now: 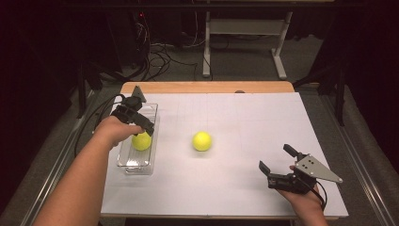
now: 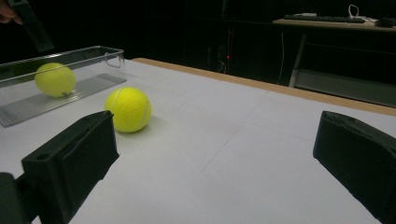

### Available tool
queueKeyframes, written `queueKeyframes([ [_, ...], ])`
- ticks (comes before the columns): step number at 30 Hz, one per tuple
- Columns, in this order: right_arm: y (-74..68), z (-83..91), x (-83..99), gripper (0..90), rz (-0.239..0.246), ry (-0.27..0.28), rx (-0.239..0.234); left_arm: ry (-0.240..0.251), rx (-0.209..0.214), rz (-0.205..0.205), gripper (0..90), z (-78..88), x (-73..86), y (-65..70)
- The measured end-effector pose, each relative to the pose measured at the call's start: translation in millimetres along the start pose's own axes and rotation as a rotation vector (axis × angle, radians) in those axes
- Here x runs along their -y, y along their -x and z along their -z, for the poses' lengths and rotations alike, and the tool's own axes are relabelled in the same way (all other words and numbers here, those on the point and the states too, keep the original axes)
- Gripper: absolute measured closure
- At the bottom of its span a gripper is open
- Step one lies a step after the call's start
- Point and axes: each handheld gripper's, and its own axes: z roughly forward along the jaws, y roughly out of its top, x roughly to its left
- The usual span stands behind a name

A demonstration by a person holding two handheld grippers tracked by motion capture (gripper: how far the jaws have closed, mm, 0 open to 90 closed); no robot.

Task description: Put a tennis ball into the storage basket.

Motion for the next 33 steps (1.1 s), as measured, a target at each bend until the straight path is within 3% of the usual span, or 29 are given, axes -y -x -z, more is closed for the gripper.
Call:
queueKeyframes([
  [23,-1.0,-0.2,-0.2,0.1,0.003,0.000,-0.002,-0.030,0.019,-0.013,0.9,-8.9,10.6,3.6],
  [33,-1.2,-0.2,-0.2,0.1,0.004,-0.002,-0.002,-0.044,0.012,-0.051,1.3,-10.0,13.5,17.5],
])
